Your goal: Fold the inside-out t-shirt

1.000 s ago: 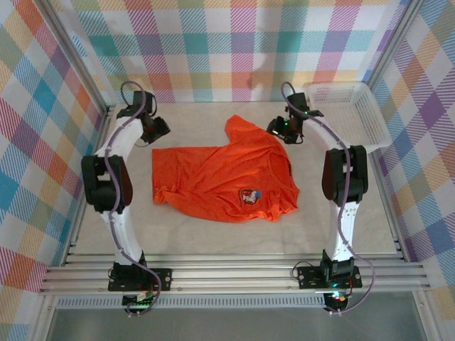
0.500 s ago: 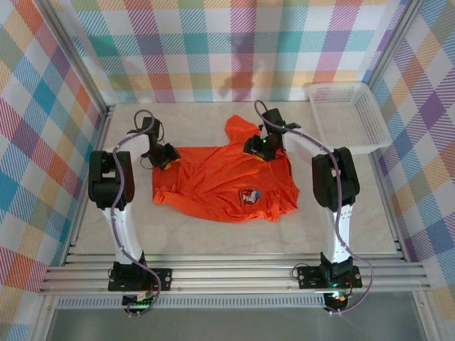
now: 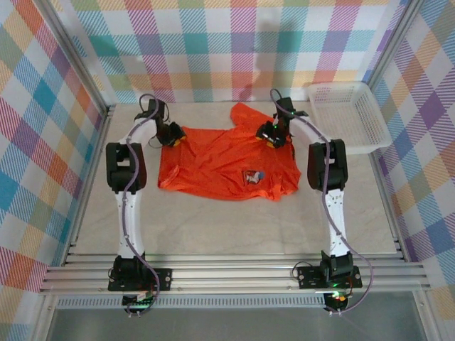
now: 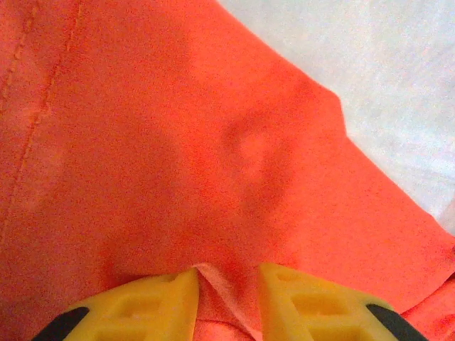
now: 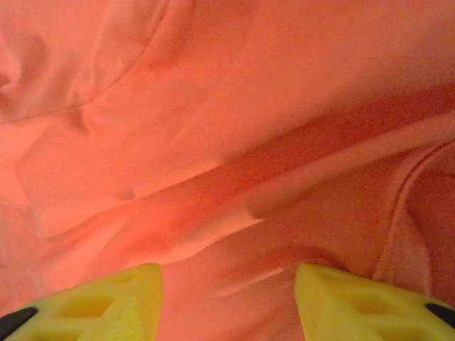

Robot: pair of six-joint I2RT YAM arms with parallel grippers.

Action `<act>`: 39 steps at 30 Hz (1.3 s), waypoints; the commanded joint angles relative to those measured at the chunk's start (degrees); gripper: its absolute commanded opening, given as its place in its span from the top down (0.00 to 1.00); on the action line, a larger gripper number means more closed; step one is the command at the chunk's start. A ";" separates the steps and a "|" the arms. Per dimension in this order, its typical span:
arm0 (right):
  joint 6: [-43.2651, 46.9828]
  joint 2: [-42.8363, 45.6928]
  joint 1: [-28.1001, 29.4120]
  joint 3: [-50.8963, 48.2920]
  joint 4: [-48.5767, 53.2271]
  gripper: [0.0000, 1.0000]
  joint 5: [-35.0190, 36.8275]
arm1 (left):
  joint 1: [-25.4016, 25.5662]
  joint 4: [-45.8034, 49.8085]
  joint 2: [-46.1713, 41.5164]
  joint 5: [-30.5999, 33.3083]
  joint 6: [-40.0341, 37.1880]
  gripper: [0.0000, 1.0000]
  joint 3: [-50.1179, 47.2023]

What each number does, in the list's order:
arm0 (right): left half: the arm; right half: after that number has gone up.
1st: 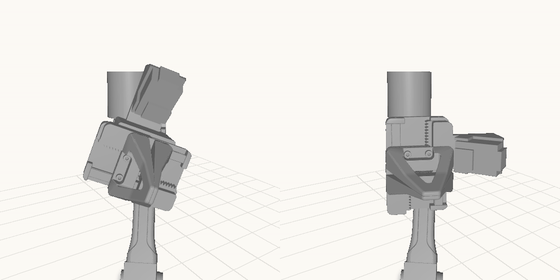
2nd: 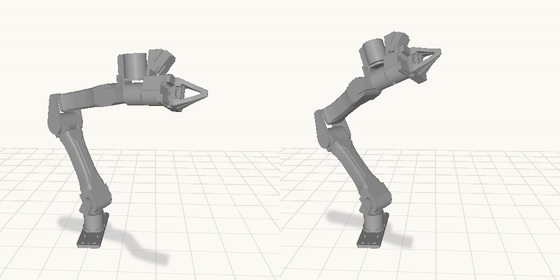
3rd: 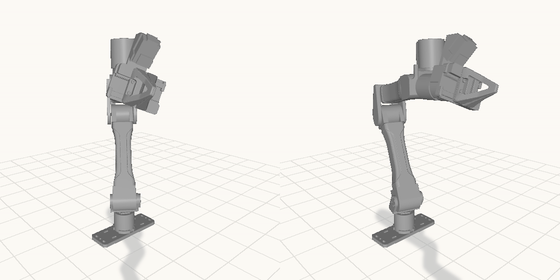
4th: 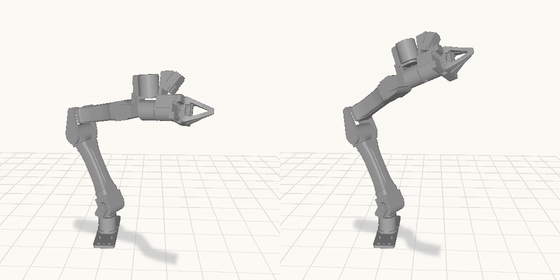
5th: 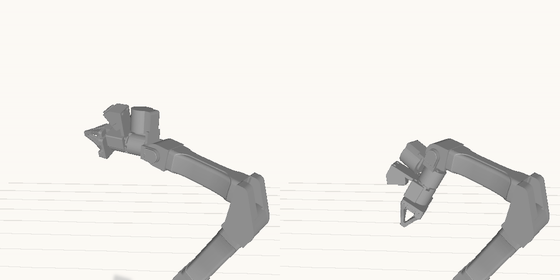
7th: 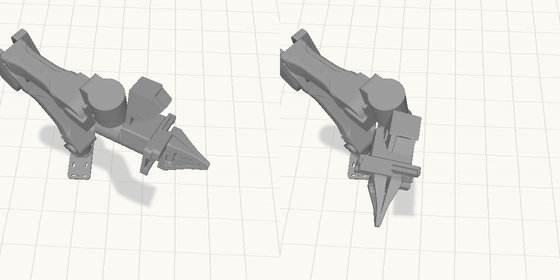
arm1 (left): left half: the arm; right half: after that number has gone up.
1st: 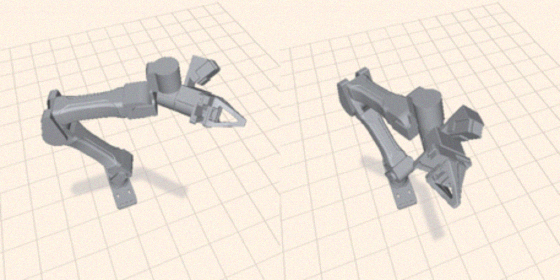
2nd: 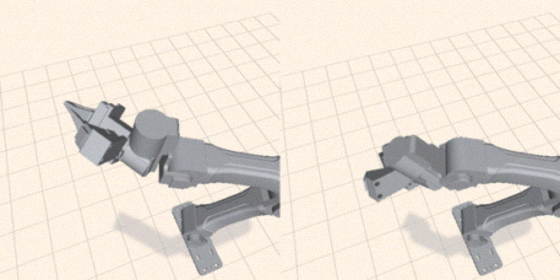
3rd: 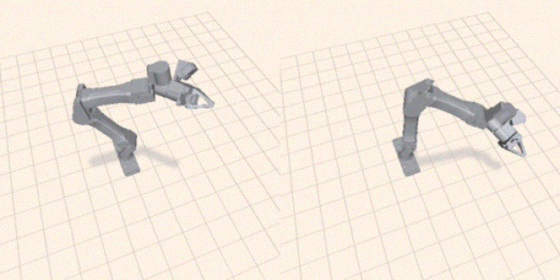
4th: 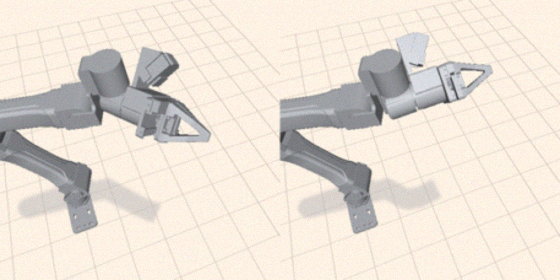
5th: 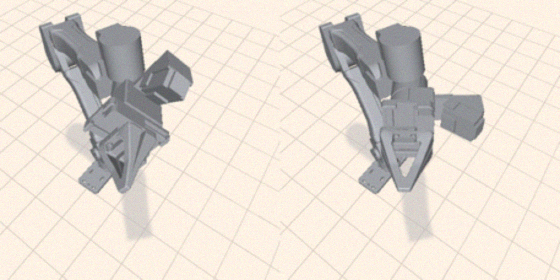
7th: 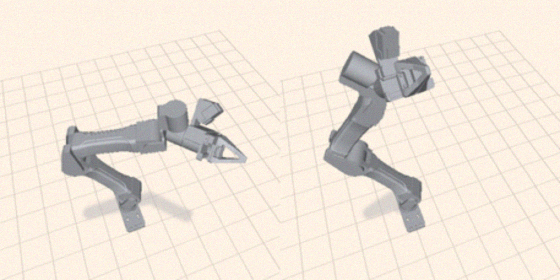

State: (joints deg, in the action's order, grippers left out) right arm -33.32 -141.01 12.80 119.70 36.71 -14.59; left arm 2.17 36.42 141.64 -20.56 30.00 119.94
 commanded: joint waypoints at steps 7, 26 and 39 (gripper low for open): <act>8.45 6.62 2.79 7.65 11.71 0.40 1.62 | 2.67 9.11 -8.69 6.64 -9.28 0.54 2.68; 4.20 21.66 11.36 -21.74 -3.13 0.46 2.27 | 15.93 17.27 -23.13 33.91 -23.58 0.57 -20.40; 3.64 16.78 10.53 -26.11 -3.67 0.46 4.65 | 16.28 20.69 -15.33 46.31 -23.48 0.53 -16.73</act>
State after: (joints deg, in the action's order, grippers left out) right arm -29.36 -122.63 23.70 94.37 32.80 -11.31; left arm 18.61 54.24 124.84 20.88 7.40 102.45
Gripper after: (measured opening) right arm 0.537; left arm 0.471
